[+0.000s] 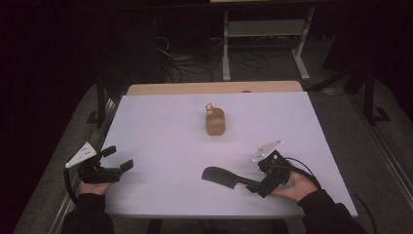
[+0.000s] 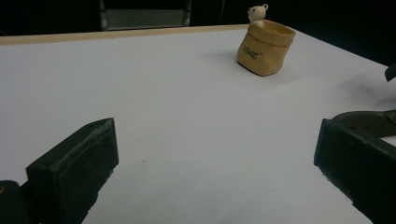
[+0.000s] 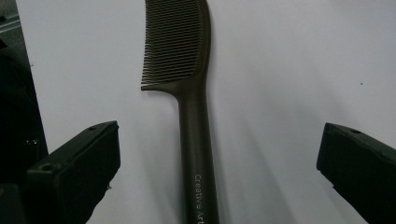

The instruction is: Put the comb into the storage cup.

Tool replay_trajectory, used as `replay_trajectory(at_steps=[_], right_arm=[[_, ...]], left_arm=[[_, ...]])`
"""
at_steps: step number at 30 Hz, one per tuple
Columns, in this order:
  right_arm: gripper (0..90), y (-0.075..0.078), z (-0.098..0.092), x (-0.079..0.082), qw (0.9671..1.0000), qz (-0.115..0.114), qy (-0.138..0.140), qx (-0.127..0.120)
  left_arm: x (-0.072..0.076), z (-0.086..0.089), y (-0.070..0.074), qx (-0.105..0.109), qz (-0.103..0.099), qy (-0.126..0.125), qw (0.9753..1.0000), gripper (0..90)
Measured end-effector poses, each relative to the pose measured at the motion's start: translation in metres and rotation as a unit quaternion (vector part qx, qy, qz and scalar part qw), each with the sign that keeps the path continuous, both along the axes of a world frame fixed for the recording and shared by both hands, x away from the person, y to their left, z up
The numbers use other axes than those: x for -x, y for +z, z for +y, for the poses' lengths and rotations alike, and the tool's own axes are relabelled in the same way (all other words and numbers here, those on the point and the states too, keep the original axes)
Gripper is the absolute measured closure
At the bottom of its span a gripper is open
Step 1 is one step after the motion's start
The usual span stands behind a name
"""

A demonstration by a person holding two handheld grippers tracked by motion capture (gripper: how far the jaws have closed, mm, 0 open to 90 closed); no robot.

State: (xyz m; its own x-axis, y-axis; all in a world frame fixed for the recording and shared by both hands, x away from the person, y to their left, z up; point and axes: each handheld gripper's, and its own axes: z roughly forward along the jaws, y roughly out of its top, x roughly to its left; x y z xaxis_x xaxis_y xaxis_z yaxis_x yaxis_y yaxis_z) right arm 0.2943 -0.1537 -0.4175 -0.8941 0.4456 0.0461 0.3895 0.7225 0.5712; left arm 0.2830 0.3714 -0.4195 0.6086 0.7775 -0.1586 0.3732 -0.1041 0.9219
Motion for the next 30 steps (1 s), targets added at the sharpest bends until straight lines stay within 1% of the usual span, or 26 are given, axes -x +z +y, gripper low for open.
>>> replay_trajectory(at_steps=[4,8,13,16,17,19,26,27,29,30], right_arm=[[0.0,-0.002,0.003,0.000,0.9999,0.003,0.006,0.009],[0.0,-0.004,0.006,-0.001,0.9999,0.002,0.009,0.014],[0.3,-0.005,0.009,-0.001,0.9997,0.008,0.015,0.020],[5.0,-0.006,0.011,-0.001,0.9994,0.014,0.022,0.024],[7.7,-0.007,0.012,-0.001,0.9991,0.014,0.025,0.030],[10.6,-0.007,0.013,-0.002,0.9989,0.018,0.029,0.033],[15.9,-0.007,0.017,-0.003,0.9980,0.026,0.036,0.044],[20.0,-0.006,0.019,-0.003,0.9976,0.028,0.041,0.048],[23.9,-0.006,0.020,-0.004,0.9975,0.029,0.043,0.048],[23.9,-0.006,0.020,-0.004,0.9975,0.029,0.043,0.048]], left_arm=[[0.000,0.000,0.000,0.001,0.001,-0.001,1.0000,0.0],[0.000,0.000,0.000,0.001,-0.001,-0.001,1.0000,0.0],[0.000,0.000,0.000,0.001,0.000,-0.001,1.0000,0.0],[0.000,0.000,0.000,0.001,-0.001,-0.001,1.0000,0.0],[0.000,0.000,0.000,0.001,-0.001,-0.001,1.0000,0.0],[0.000,0.000,0.000,0.001,0.000,-0.001,1.0000,0.0],[0.000,0.000,0.000,0.001,0.000,-0.001,1.0000,0.0],[0.000,0.000,0.000,0.001,0.000,-0.001,1.0000,0.0],[0.000,0.000,0.000,0.001,0.000,-0.002,1.0000,0.0],[0.000,0.000,0.000,0.001,0.000,-0.002,1.0000,0.0]])
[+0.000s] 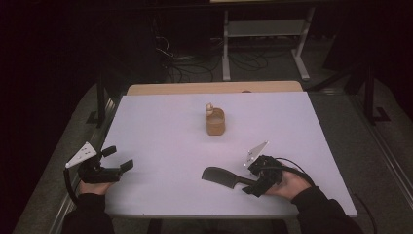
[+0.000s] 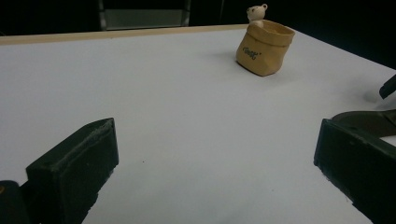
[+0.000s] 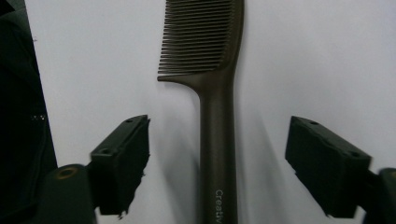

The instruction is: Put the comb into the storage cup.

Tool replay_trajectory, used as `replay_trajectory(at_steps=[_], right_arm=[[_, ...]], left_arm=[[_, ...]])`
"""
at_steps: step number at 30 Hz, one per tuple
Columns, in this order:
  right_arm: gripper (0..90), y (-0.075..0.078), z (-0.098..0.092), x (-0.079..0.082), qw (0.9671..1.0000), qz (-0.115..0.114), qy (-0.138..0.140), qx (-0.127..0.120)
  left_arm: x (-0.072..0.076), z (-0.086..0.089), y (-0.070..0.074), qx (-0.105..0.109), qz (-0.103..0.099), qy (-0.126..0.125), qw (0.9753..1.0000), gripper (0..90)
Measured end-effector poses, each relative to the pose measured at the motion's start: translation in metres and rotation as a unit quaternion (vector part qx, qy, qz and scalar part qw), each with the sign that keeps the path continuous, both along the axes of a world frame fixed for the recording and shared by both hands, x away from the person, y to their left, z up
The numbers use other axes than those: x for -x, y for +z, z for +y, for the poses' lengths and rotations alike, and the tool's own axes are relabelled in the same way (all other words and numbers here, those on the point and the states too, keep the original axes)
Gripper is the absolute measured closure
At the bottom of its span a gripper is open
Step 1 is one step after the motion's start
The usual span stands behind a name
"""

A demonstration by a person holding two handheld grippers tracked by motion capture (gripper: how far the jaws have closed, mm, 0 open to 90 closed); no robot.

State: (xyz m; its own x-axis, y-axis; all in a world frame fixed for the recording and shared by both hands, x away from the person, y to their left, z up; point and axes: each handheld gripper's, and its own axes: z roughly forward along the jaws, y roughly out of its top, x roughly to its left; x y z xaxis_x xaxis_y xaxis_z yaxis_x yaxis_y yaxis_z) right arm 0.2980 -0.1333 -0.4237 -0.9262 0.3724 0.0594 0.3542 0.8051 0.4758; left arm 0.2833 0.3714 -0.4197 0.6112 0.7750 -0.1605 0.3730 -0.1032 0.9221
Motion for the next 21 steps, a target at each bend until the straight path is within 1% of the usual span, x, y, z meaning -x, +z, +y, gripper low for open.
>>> replay_trajectory(at_steps=[2,3,4,5,6,7,10,12,16,18,21], right_arm=[[29.1,-0.0009,0.0010,-0.0005,1.0000,0.004,0.001,0.003],[29.1,-0.0009,0.0010,-0.0005,1.0000,0.004,0.001,0.003],[33.9,-0.0010,0.0011,-0.0004,0.9999,0.009,0.002,0.004],[36.1,-0.0009,0.0012,-0.0004,0.9999,0.010,0.004,0.006],[36.1,-0.0009,0.0012,-0.0004,0.9999,0.010,0.004,0.006],[41.0,-0.0007,0.0018,-0.0005,0.9999,0.011,0.008,0.009],[44.1,-0.0005,0.0031,-0.0006,0.9998,0.012,0.009,0.014],[49.7,-0.0001,0.0050,-0.0010,0.9997,0.012,0.010,0.019],[52.7,-0.0009,0.0065,-0.0015,0.9996,0.014,0.010,0.024],[55.2,-0.0020,0.0072,-0.0023,0.9994,0.014,0.009,0.031],[57.3,-0.0025,0.0075,-0.0024,0.9993,0.015,0.008,0.033]], left_arm=[[-0.0001,0.0000,0.0000,-0.001,0.000,0.000,1.0000,0.0],[-0.0001,0.0001,0.0000,0.000,0.000,-0.001,1.0000,0.0],[-0.0002,0.0001,0.0000,-0.001,0.000,-0.001,1.0000,0.0],[-0.0002,0.0001,0.0000,-0.001,0.000,-0.001,1.0000,0.0],[-0.0002,0.0000,0.0000,-0.001,0.000,-0.001,1.0000,0.0],[-0.0002,-0.0001,0.0000,-0.001,0.000,-0.001,1.0000,0.0],[-0.0002,-0.0002,0.0000,-0.001,0.000,-0.001,1.0000,0.0],[-0.0002,0.0001,0.0000,-0.001,0.000,-0.001,1.0000,0.0],[-0.0003,0.0001,-0.0001,-0.001,0.000,-0.001,1.0000,0.0],[-0.0003,0.0000,0.0000,-0.001,-0.001,-0.001,1.0000,0.0],[-0.0003,0.0001,0.0000,-0.001,-0.001,-0.001,1.0000,0.0]])
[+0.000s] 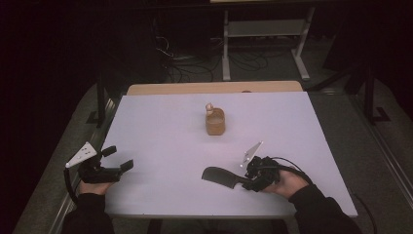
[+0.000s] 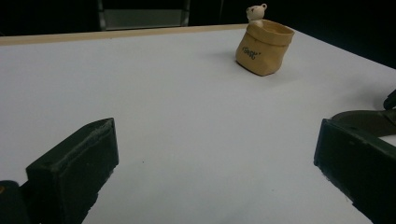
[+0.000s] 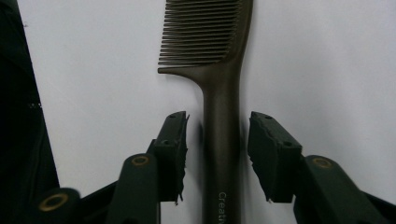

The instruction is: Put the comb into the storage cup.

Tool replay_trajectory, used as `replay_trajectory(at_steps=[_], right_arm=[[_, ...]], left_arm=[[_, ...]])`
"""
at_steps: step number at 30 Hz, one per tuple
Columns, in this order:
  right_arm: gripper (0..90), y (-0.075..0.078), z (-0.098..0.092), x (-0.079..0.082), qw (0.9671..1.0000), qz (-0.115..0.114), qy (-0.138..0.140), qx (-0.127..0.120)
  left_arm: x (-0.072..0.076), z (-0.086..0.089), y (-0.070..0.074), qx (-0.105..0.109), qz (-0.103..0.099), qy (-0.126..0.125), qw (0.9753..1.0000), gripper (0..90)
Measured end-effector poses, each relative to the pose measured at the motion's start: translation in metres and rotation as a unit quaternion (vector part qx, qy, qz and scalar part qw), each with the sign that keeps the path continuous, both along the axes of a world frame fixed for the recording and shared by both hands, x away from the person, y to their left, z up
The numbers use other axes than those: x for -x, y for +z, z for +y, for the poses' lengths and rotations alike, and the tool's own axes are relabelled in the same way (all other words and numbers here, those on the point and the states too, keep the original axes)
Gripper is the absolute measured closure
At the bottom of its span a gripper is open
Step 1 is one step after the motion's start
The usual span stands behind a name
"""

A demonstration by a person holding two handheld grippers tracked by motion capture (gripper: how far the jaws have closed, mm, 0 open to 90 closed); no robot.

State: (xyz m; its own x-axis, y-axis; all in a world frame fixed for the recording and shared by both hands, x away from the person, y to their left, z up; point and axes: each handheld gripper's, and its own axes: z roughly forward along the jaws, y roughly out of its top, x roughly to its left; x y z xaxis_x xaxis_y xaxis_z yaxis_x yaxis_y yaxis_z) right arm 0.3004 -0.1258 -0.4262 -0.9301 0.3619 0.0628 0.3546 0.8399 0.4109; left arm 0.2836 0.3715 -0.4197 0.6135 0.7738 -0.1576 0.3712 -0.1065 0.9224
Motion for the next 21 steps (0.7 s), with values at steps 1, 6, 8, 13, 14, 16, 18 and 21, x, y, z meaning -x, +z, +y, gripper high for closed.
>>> replay_trajectory(at_steps=[1,6,8,13,14,16,18,21], right_arm=[[58.2,-0.0004,0.0002,-0.0001,1.0000,0.000,-0.001,0.001],[63.5,-0.0008,0.0007,0.0007,0.9999,-0.009,-0.001,0.010],[68.0,-0.0007,0.0010,0.0013,0.9999,-0.013,0.002,0.011],[70.8,-0.0004,0.0015,0.0019,0.9998,-0.014,0.003,0.014],[70.8,-0.0004,0.0015,0.0019,0.9998,-0.014,0.003,0.014],[71.1,-0.0002,0.0014,0.0017,0.9998,-0.013,0.002,0.014],[71.1,-0.0002,0.0013,0.0013,0.9999,-0.011,0.001,0.012],[71.1,-0.0002,0.0011,0.0010,0.9999,-0.010,0.001,0.012]], left_arm=[[0.0000,0.0000,0.0000,0.000,0.000,0.000,1.0000,0.0],[-0.0001,-0.0001,-0.0001,-0.001,0.000,0.000,1.0000,0.0],[0.0000,-0.0003,-0.0001,0.000,0.000,0.000,1.0000,0.0],[-0.0002,-0.0002,-0.0002,-0.001,0.000,0.000,1.0000,0.0],[-0.0001,-0.0002,-0.0002,-0.001,0.000,0.000,1.0000,0.0],[-0.0001,-0.0003,-0.0001,-0.001,0.000,0.000,1.0000,0.0],[-0.0002,-0.0002,-0.0002,0.000,0.000,0.000,1.0000,0.0],[-0.0002,-0.0003,-0.0003,0.000,0.000,0.000,1.0000,0.0]])
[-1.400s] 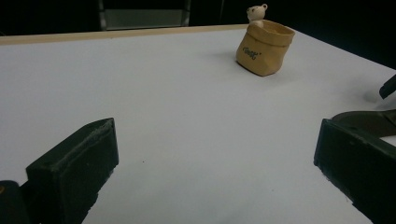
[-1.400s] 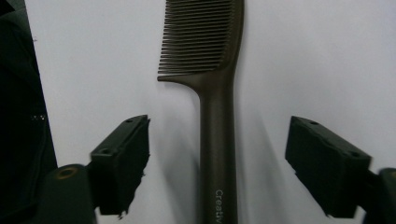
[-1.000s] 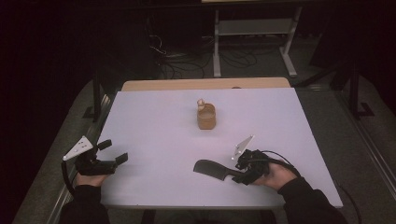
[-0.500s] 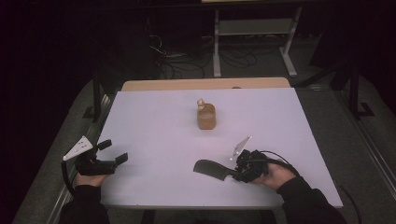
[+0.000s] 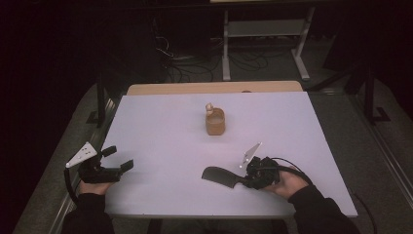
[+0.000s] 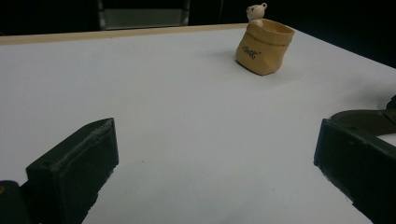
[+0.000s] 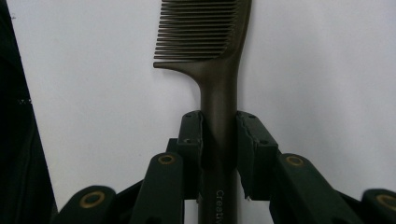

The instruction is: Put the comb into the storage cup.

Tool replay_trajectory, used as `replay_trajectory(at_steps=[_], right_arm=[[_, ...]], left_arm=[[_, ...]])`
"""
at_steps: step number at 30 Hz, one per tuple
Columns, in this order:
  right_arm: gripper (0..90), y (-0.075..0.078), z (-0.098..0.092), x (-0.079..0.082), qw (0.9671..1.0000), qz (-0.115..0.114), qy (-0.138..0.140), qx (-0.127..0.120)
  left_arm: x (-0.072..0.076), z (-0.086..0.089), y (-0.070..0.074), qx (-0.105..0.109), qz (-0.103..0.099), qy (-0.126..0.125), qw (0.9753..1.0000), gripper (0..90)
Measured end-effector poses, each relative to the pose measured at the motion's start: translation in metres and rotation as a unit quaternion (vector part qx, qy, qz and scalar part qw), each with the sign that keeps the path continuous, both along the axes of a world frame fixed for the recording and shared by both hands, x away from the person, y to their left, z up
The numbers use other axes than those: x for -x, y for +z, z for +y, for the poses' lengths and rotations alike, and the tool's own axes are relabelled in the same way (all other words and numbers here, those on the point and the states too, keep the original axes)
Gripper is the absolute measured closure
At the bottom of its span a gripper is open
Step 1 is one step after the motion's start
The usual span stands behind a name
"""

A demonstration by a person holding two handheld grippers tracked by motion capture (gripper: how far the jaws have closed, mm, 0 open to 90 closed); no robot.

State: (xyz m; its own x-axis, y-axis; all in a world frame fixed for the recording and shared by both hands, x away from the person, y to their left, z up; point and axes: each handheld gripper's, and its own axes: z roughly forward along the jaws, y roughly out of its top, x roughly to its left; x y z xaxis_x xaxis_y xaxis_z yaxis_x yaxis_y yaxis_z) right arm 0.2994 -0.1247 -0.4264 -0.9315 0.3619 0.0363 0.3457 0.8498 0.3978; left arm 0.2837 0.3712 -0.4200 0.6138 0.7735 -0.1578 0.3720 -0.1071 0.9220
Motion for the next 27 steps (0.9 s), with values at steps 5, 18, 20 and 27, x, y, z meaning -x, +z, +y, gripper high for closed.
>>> replay_trajectory(at_steps=[5,18,20,27], right_arm=[[71.2,0.000,-0.001,-0.001,1.0000,0.004,0.001,-0.002],[71.2,0.006,-0.005,-0.003,0.9999,-0.004,-0.006,-0.015],[71.2,0.008,-0.006,-0.003,0.9998,-0.007,-0.008,-0.017],[71.2,0.014,-0.007,-0.005,0.9996,-0.015,-0.009,-0.024]], left_arm=[[0.000,0.000,0.000,0.000,0.000,0.000,1.0000,0.0],[0.000,0.000,0.000,0.001,0.001,0.000,1.0000,0.0],[0.000,0.000,0.000,0.000,0.001,0.000,1.0000,0.0],[0.000,0.000,0.000,0.000,0.001,0.000,1.0000,0.0]])
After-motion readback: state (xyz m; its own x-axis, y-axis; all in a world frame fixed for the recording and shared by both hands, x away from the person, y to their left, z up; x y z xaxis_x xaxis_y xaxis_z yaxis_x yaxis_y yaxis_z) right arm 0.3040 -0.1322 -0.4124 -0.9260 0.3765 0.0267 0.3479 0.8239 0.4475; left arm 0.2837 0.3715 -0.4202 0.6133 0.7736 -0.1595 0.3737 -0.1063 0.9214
